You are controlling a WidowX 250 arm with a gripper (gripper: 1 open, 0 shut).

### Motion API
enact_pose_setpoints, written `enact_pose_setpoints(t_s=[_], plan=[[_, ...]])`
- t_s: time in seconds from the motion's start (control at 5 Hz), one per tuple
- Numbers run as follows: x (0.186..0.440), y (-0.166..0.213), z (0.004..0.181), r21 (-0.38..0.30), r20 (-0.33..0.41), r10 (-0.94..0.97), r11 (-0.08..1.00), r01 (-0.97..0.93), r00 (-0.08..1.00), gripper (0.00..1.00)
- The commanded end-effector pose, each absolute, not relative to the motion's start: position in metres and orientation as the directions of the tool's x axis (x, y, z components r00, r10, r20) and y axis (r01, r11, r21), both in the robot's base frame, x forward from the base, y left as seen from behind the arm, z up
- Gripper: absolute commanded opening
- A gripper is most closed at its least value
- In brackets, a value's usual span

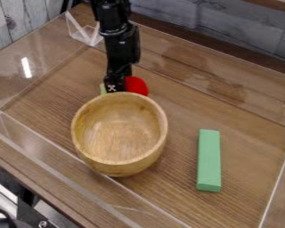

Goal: Move the red fruit to the left

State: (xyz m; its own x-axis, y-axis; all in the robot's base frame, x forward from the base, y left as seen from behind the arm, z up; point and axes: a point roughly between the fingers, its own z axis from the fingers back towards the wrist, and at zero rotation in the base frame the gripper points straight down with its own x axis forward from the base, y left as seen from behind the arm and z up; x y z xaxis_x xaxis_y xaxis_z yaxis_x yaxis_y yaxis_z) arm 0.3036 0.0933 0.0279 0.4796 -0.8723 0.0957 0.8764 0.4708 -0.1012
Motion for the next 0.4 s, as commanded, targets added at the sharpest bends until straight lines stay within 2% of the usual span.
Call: enact_pose_setpoints(t_s=[0.0,0.2], plan=[[0.3162,0.1082,0.0435,-0.059,0.117,-0.871,0.473,0.879,0.476,1.0],[0.316,0.1137,0.0463,-0.074,0.131,-0.867,0.475,0.877,0.481,1.0]])
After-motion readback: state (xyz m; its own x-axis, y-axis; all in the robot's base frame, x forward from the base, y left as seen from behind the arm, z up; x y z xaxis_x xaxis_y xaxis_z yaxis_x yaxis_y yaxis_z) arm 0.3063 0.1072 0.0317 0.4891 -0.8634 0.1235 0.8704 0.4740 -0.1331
